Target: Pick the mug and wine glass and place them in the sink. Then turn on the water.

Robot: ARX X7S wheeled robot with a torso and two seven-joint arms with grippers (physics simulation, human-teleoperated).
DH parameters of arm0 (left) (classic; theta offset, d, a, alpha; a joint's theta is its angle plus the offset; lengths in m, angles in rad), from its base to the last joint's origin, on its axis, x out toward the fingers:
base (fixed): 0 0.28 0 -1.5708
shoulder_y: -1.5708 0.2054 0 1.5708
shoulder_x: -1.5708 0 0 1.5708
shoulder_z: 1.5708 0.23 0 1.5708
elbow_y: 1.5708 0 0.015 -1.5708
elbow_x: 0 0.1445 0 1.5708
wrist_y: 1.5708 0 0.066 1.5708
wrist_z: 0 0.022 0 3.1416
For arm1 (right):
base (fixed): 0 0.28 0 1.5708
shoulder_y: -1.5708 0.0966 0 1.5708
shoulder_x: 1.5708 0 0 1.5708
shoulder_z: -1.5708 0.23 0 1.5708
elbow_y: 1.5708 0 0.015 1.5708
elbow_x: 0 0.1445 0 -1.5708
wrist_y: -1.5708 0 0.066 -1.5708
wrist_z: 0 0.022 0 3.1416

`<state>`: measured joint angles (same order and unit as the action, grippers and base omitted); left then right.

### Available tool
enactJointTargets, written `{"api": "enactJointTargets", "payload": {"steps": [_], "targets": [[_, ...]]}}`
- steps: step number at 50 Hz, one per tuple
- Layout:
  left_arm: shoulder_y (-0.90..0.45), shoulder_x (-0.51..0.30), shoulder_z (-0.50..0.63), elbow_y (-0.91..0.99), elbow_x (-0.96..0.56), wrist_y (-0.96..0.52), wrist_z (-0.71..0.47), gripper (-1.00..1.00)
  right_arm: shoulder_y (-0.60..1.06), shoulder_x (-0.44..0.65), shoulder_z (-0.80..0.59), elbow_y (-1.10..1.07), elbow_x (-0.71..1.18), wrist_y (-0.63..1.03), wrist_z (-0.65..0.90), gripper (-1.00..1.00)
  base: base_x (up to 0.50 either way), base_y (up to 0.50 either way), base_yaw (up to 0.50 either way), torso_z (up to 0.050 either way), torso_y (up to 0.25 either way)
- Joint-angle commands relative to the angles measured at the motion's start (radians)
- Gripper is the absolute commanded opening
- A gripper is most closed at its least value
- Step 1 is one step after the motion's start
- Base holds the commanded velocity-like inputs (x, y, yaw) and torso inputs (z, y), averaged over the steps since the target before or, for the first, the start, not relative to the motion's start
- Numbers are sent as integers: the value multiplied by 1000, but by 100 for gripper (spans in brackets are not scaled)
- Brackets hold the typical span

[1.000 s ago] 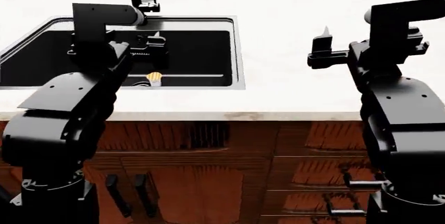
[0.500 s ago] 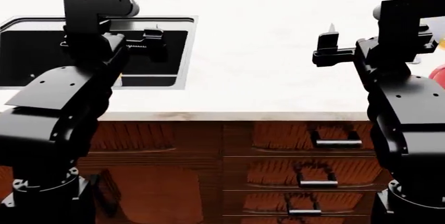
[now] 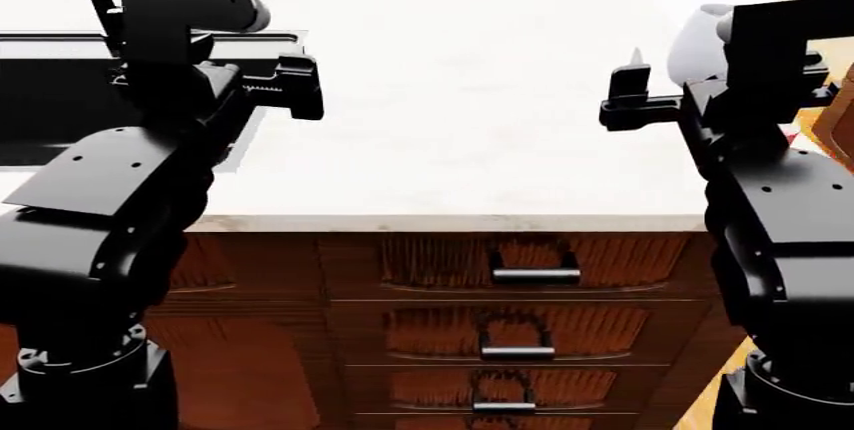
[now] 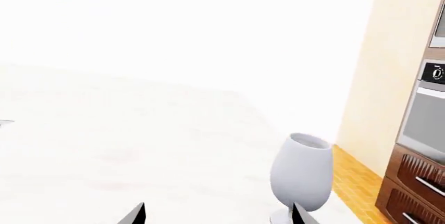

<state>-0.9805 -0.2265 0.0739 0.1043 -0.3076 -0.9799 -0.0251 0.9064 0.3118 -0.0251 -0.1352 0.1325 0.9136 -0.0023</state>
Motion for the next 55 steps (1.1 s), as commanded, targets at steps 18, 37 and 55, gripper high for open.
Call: {"api": "enactJointTargets", "payload": {"steps": [18, 37, 55], "targets": [[-3, -5, 6, 1, -15, 4, -2, 100, -12, 6, 3, 8, 11, -10, 2, 100, 0, -500, 0, 0, 0], [6, -7, 2, 4, -27, 11, -7, 100, -25, 6, 2, 17, 16, -26, 7, 100, 0, -500, 0, 0, 0], [10, -12, 8, 6, -33, 13, -13, 100, -39, 7, -2, 23, 22, -34, 7, 100, -1, -487, 0, 0, 0]]}}
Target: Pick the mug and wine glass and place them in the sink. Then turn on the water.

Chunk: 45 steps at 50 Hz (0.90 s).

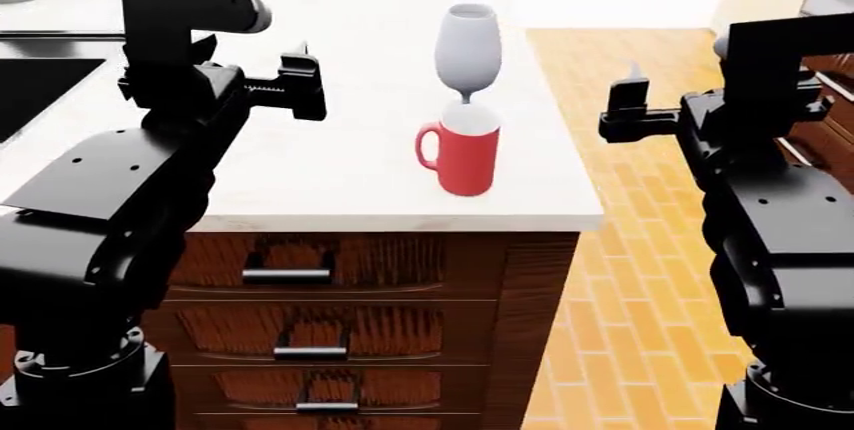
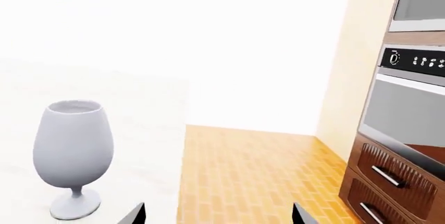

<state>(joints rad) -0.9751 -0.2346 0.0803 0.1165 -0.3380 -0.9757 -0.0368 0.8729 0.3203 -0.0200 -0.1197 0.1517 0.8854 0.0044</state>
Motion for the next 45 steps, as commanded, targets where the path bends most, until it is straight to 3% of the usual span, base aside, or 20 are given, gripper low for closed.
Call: {"api": "enactJointTargets", "payload": {"steps": [1, 7, 45], "targets": [[6, -4, 1, -6, -3, 10, -2, 100, -6, -1, -9, 9, 2, -6, -1, 100, 0, 0, 0, 0, 0], [10, -6, 4, -10, -4, 16, -2, 100, -5, 0, -15, 17, 3, -8, -3, 100, 58, 0, 0, 0, 0], [11, -13, 1, -12, -22, 18, -17, 100, -7, 8, -36, 11, 16, -2, -7, 100, 500, -125, 0, 0, 0]]}}
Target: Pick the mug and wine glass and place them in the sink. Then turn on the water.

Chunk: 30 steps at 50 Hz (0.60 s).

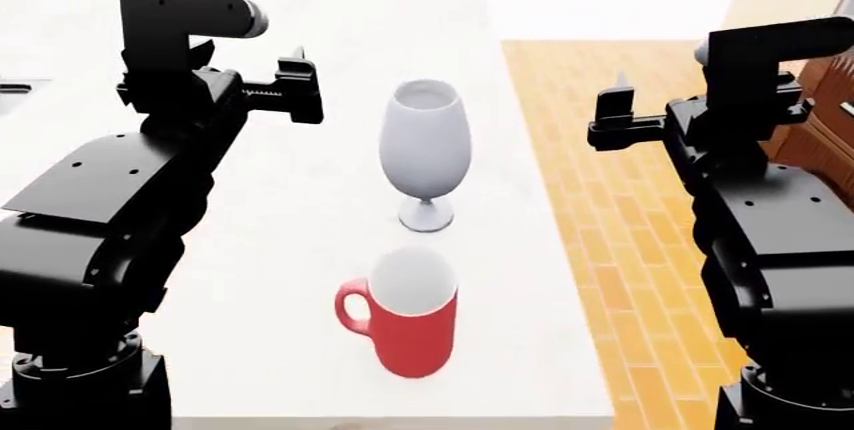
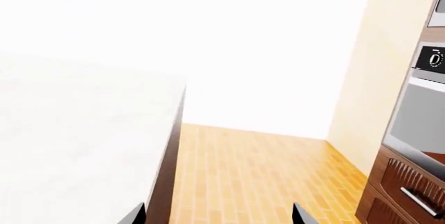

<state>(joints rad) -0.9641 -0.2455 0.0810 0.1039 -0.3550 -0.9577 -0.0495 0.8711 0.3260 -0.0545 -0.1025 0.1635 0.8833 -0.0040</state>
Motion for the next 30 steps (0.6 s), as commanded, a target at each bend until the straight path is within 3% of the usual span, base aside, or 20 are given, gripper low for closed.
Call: {"api": "enactJointTargets", "payload": {"steps": [1, 8, 16, 22, 30], "targets": [[1, -2, 0, -1, -5, 2, -4, 100, -10, 2, -2, -6, 3, -4, 1, 100, 500, -63, 0, 0, 0], [4, -7, -3, -11, -6, 12, -4, 100, -5, 3, -12, -6, 8, -1, -6, 100, 432, -7, 0, 0, 1], [0, -13, -2, -33, -4, 28, -1, 100, 10, 20, -9, -56, 38, 20, -41, 100, 0, 0, 0, 0, 1], [-7, -25, -5, -78, 4, 60, 8, 100, 2, 160, -9, -289, 180, 190, -232, 100, 0, 0, 0, 0, 0], [-16, -25, -4, -109, 11, 84, 6, 100, -86, 331, 109, -510, 410, 372, -461, 100, 0, 0, 0, 0, 0]]}}
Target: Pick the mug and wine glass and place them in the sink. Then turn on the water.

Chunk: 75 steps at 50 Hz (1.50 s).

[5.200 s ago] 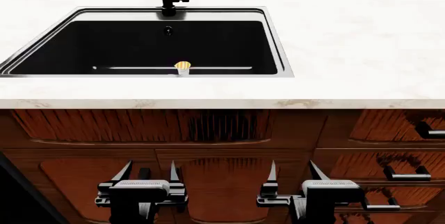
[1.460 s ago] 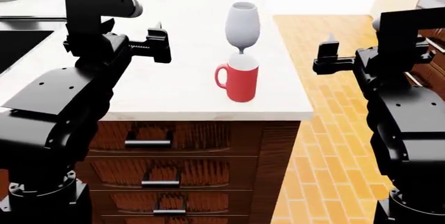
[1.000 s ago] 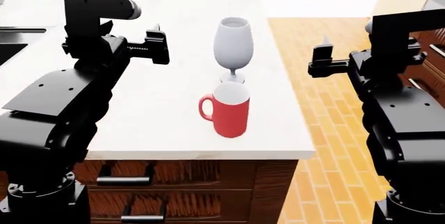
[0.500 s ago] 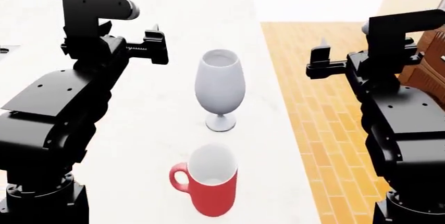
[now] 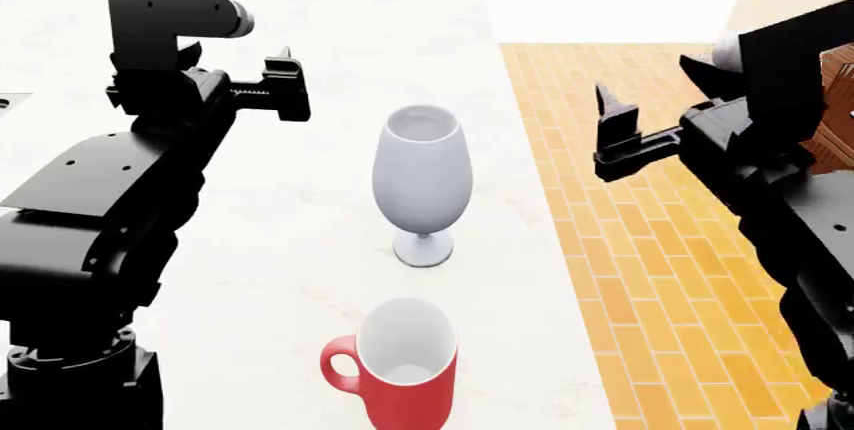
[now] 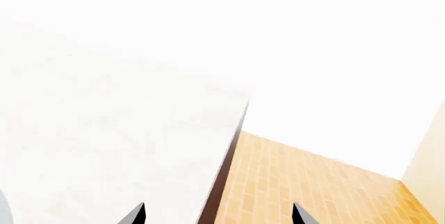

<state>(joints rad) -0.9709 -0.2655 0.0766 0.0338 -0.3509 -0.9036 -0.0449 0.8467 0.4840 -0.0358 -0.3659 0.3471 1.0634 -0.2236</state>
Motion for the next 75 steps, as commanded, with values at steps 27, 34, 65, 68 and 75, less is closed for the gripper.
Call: {"api": "enactJointTargets", "payload": {"steps": [27, 34, 65, 68, 75], "targets": [[9, -6, 3, -26, -4, 33, -9, 100, -65, 361, 264, -590, 783, 427, -537, 100, 0, 0, 0, 0, 0], [10, -5, 1, -16, -11, 26, -13, 100, -20, 345, 242, -599, 882, 461, -489, 100, 0, 0, 0, 0, 0], [24, -14, -6, -23, -26, 39, -17, 100, 63, 263, -139, -443, 633, 303, -513, 100, 0, 0, 0, 0, 0], [25, -16, -6, -25, -26, 40, -17, 100, 63, 256, -157, -427, 620, 289, -515, 100, 0, 0, 0, 0, 0], [23, -16, -3, -32, -26, 46, -18, 100, 66, 242, -196, -393, 592, 264, -519, 100, 0, 0, 0, 0, 0]]}}
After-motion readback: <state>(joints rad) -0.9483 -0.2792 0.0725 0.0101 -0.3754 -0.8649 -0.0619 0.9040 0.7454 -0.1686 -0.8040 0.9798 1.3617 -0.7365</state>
